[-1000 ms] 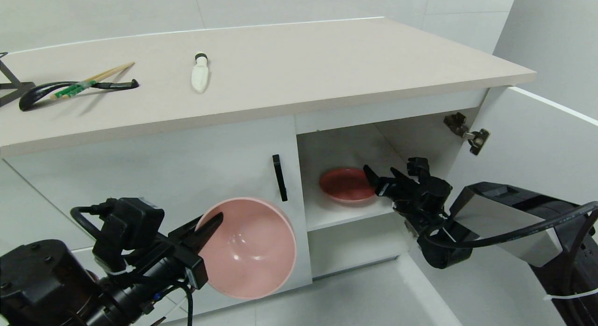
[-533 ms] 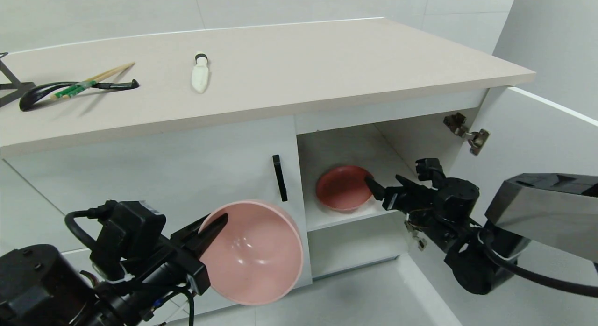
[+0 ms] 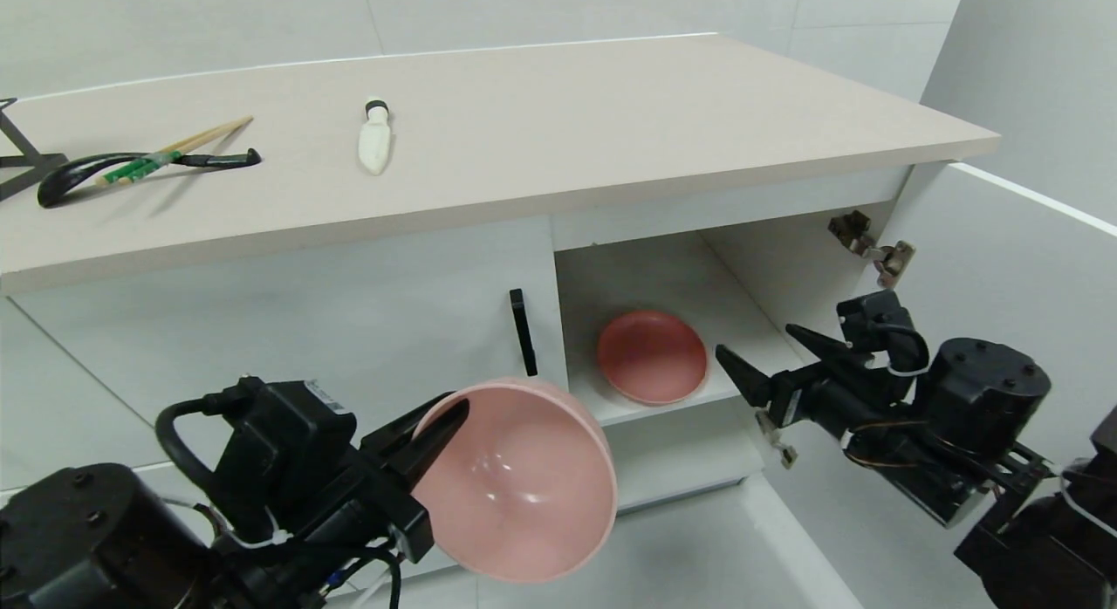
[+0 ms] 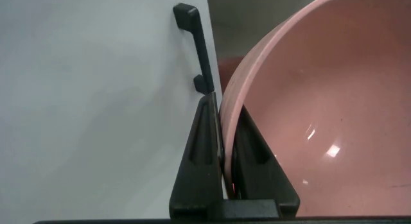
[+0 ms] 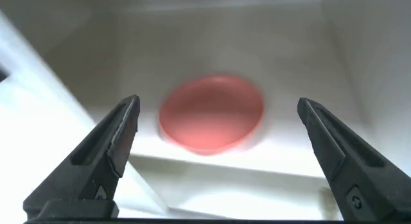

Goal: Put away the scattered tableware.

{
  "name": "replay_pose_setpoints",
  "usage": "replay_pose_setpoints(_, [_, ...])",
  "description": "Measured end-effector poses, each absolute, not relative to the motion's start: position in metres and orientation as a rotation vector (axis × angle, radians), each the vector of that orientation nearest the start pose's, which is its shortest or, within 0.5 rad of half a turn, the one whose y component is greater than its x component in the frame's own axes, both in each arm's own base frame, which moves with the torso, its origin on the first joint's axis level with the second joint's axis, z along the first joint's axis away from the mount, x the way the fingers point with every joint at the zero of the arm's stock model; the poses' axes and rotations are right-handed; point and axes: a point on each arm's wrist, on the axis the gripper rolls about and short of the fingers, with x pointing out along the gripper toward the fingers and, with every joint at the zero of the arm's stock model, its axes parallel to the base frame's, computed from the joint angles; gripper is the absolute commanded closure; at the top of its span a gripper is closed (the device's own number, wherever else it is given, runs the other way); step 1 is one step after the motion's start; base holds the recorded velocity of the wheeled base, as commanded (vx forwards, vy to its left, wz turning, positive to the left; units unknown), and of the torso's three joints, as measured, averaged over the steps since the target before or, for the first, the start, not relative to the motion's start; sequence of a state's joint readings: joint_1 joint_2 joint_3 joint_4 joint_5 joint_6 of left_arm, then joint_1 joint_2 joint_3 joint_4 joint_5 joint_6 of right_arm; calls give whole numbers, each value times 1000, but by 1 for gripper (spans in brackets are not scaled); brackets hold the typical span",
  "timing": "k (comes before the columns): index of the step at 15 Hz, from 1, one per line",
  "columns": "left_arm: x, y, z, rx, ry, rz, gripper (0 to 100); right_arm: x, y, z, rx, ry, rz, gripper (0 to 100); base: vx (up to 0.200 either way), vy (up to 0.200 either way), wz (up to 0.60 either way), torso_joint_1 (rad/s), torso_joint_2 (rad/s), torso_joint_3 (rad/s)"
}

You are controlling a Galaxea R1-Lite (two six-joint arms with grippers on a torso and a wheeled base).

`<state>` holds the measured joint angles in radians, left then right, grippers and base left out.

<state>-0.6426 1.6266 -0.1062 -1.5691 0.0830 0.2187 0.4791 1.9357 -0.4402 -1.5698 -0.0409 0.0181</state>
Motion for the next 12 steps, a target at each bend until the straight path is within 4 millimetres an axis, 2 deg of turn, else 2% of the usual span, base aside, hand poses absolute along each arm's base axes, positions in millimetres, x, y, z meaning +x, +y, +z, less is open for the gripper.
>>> replay_pose_setpoints(3, [163, -144, 134, 186, -110, -544, 100, 241, 126, 134, -40, -111, 440, 0, 0, 0, 0, 0, 0, 0])
replay_pose_setpoints(7, [159, -173, 126, 196, -82, -513, 100, 235, 124, 154, -29, -192, 437, 0, 0, 0, 0, 0, 0, 0])
replay_pose_setpoints(12, [179, -201, 130, 217, -137, -515, 100, 226, 118, 170, -21, -251, 431, 0, 0, 0, 0, 0, 0, 0])
